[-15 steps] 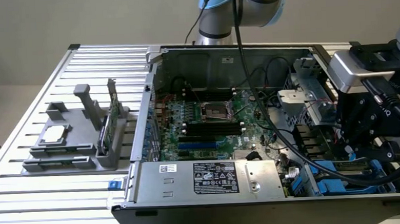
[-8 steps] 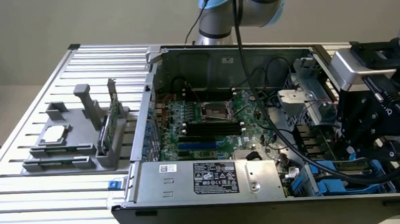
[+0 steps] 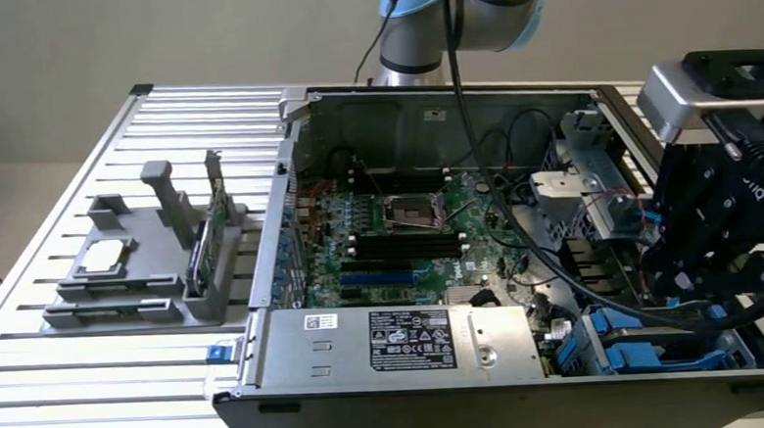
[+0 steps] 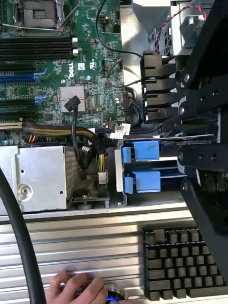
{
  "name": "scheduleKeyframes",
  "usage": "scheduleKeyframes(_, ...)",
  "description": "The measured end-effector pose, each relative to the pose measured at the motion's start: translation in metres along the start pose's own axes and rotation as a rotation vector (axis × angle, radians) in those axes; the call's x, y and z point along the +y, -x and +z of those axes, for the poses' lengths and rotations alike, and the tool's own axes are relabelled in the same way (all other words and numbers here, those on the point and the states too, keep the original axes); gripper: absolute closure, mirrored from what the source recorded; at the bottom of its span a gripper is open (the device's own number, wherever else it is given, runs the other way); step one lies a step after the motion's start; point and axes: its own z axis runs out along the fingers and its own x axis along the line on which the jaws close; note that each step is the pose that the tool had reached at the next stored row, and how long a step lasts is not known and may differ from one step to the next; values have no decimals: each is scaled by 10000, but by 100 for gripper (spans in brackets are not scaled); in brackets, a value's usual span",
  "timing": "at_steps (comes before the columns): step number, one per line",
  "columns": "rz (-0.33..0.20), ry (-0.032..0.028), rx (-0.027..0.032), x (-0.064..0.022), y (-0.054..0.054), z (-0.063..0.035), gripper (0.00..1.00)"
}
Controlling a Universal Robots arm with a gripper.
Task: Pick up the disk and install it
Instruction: 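Insert the first disk wire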
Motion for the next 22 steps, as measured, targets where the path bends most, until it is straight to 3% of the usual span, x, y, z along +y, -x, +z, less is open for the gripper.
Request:
scheduleKeyframes(1, 119, -2, -4, 1, 1, -28, 67)
scheduleKeyframes(5, 513, -8, -18, 5, 3, -156, 67)
scheduleKeyframes(22, 2979, -47, -92, 5, 3, -174, 67)
